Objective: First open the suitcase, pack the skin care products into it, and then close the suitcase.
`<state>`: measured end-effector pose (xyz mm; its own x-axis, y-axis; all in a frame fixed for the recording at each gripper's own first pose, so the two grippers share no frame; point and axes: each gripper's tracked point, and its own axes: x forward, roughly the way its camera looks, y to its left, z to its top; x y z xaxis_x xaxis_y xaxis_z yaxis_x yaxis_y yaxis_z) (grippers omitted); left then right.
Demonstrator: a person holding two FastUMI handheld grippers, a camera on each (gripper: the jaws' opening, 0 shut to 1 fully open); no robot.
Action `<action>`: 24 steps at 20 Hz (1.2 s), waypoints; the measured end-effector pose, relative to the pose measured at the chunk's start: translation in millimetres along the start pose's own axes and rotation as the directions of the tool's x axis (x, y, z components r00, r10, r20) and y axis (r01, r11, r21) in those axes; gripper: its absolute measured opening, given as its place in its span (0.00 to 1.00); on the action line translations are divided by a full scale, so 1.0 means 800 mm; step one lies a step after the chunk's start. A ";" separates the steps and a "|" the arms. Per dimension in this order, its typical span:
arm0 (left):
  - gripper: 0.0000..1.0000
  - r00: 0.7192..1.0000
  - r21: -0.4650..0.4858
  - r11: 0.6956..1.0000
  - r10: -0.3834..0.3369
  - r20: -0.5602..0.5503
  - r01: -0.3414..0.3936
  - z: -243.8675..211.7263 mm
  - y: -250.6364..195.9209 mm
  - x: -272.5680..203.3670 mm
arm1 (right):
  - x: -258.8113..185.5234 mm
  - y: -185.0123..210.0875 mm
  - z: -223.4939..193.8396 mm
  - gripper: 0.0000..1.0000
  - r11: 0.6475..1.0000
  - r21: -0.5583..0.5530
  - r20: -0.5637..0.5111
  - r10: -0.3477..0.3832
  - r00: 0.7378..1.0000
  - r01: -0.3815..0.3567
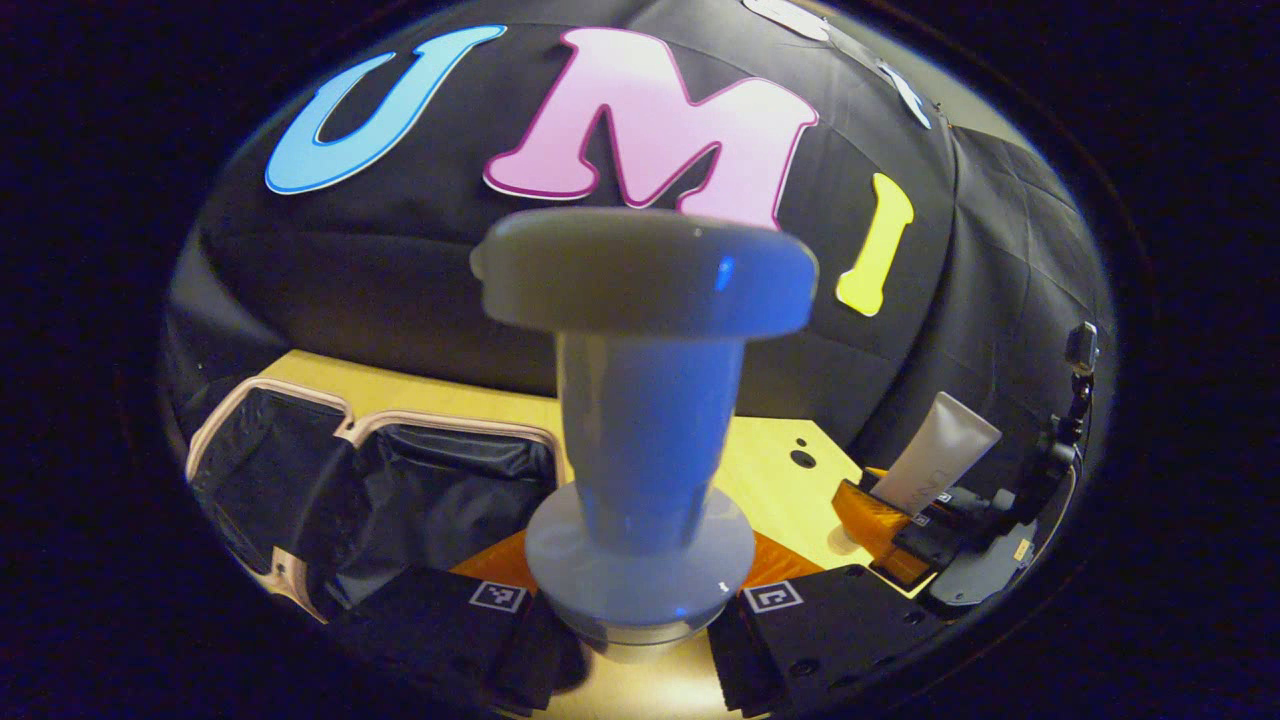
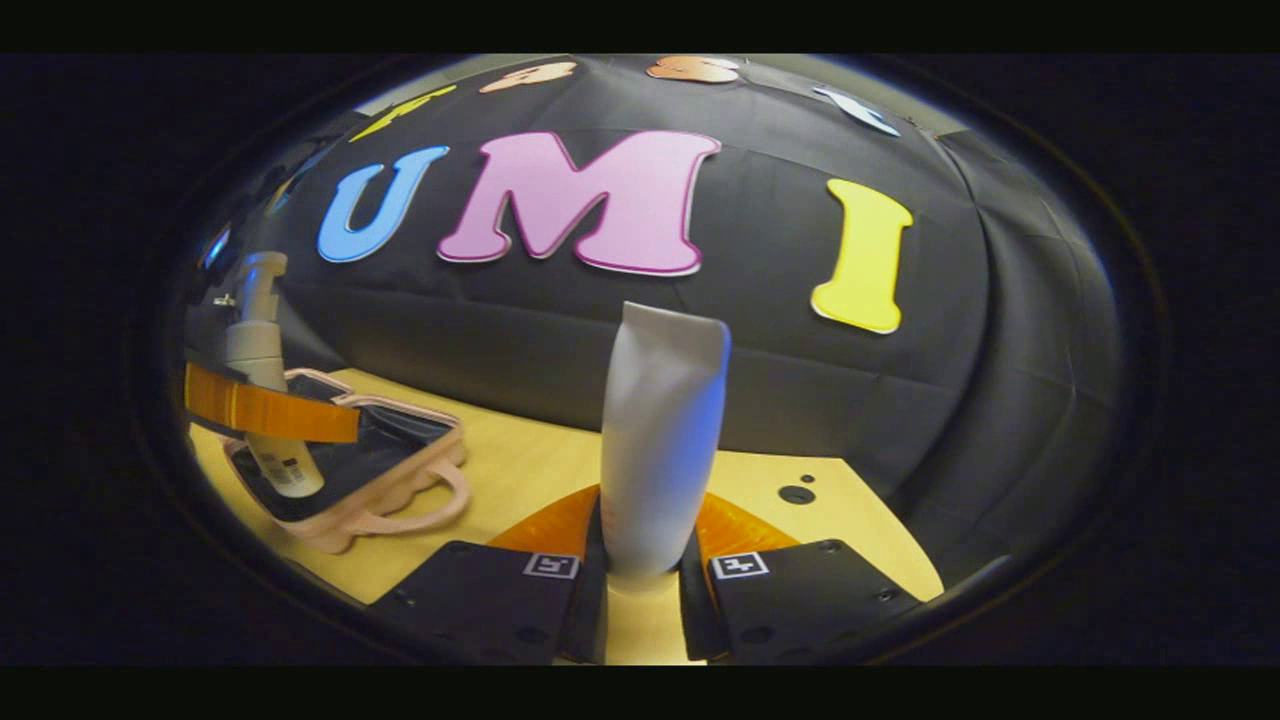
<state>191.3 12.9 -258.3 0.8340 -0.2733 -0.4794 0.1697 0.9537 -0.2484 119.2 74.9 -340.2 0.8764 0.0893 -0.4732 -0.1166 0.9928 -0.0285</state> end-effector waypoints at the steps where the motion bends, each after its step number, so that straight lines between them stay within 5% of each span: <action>1: 0.64 0.999 -0.005 1.000 0.024 -0.027 -0.024 -0.003 0.025 -0.002 | -0.001 0.016 0.007 0.33 1.000 0.003 0.007 0.019 1.000 -0.019; 3: 0.64 0.995 -0.015 0.998 0.058 -0.081 -0.059 -0.014 0.072 -0.001 | -0.003 0.052 0.017 0.29 0.998 0.016 0.012 0.058 0.998 -0.058; 7: 0.60 0.962 0.042 0.996 0.091 -0.256 -0.083 -0.065 0.142 0.007 | -0.006 0.121 0.040 0.36 0.989 0.031 0.035 0.141 0.989 -0.142; 11: 0.64 0.919 0.059 0.997 0.075 -0.386 -0.056 -0.097 0.161 0.023 | -0.008 0.168 0.053 0.33 0.979 0.059 0.052 0.194 0.980 -0.197; 24: 0.65 0.787 0.040 0.995 0.097 -0.609 -0.092 -0.136 0.195 0.066 | 0.005 0.206 0.062 0.33 0.961 0.146 0.056 0.227 0.972 -0.233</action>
<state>204.6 133.7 -413.5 0.3530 -0.1992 -0.9142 0.1128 0.9790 -0.1698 126.8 243.0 -303.2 0.8520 0.3165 -0.4170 -0.2477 0.9455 0.2114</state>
